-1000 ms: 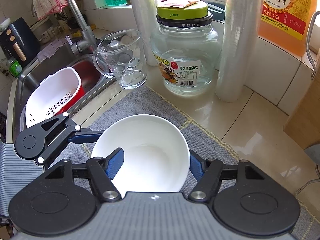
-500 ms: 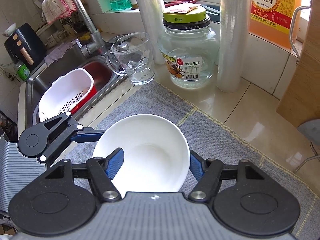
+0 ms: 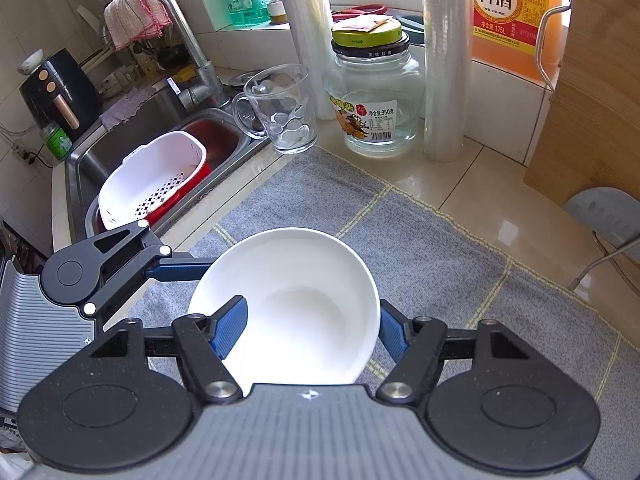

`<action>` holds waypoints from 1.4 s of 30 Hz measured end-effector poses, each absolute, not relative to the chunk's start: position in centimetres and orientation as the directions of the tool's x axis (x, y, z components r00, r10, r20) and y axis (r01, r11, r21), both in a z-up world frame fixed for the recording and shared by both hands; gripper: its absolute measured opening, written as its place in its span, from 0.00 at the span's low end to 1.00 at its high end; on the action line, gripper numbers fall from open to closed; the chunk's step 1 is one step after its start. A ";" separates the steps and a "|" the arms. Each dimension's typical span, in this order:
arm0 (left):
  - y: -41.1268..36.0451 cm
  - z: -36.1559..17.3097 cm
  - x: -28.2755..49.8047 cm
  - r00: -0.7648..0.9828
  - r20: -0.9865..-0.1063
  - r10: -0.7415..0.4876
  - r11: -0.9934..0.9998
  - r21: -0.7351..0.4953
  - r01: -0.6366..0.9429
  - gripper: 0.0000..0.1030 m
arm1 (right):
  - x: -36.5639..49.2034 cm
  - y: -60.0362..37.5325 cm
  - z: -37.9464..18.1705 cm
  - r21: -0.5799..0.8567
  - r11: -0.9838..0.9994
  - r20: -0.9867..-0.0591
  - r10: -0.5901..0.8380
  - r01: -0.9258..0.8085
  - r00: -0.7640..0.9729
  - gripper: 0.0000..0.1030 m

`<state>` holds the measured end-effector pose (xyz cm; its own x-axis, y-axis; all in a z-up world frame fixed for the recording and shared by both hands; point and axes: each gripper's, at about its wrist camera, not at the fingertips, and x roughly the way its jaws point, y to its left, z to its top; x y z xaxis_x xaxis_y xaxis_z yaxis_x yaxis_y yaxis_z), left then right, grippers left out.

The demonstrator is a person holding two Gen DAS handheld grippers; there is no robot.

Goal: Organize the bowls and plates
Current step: 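Lift the bowl with the right gripper toward the bowl stack, then carry the plain white bowl over the flower-print bowls and lower it in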

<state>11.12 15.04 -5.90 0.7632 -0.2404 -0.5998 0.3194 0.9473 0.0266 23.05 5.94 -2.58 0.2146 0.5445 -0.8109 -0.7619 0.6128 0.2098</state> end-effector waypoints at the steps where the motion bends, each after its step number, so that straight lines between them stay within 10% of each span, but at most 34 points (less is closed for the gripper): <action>1: 14.8 -5.7 10.8 0.763 -0.599 -0.243 0.946 0.026 0.323 0.92 | 22.7 5.6 -2.4 0.209 0.613 -0.811 0.544 -0.762 0.216 0.72; 42: 3.9 -2.6 5.8 0.730 -0.580 -0.363 0.874 0.060 0.482 0.92 | 15.9 -9.1 1.5 0.185 0.722 -0.787 0.515 -0.667 0.339 0.72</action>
<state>5.78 3.94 -2.56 0.7295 -0.3631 -0.5796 0.4824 0.8739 0.0597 15.88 -9.11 1.50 0.3390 0.5148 -0.7874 -0.6671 0.7217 0.1847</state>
